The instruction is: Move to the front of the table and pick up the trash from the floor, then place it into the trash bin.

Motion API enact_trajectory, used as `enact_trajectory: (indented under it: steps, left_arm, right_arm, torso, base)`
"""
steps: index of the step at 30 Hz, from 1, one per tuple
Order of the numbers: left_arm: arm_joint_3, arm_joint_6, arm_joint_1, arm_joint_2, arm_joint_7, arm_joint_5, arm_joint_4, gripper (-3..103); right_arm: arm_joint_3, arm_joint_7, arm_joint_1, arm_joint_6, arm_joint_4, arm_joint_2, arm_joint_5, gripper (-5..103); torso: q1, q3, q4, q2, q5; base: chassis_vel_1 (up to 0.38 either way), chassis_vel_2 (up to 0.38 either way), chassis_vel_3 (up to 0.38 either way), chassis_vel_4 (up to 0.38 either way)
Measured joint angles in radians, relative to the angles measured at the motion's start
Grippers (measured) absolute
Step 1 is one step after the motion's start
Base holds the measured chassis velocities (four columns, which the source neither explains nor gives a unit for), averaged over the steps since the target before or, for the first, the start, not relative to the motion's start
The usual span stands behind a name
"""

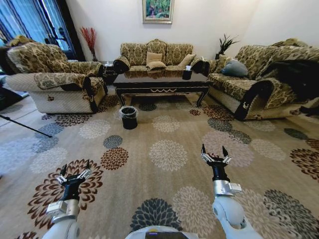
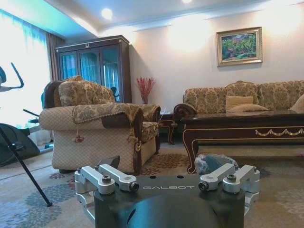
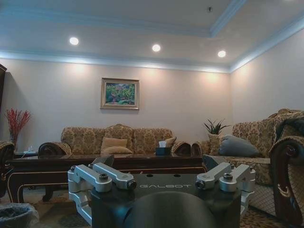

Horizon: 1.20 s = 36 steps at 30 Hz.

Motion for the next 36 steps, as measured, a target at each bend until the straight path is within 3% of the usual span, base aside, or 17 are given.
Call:
enact_trajectory:
  steps: [36]
  left_arm:
    - [0.000, 0.000, 0.000, 0.000, 0.000, 0.000, 0.000, 100]
  right_arm:
    - [0.000, 0.000, 0.000, 0.000, 0.000, 0.000, 0.000, 100]
  torso:
    - [0.005, 0.005, 0.0000, 0.011, 0.0000]
  base:
    - [0.000, 0.000, 0.000, 0.000]
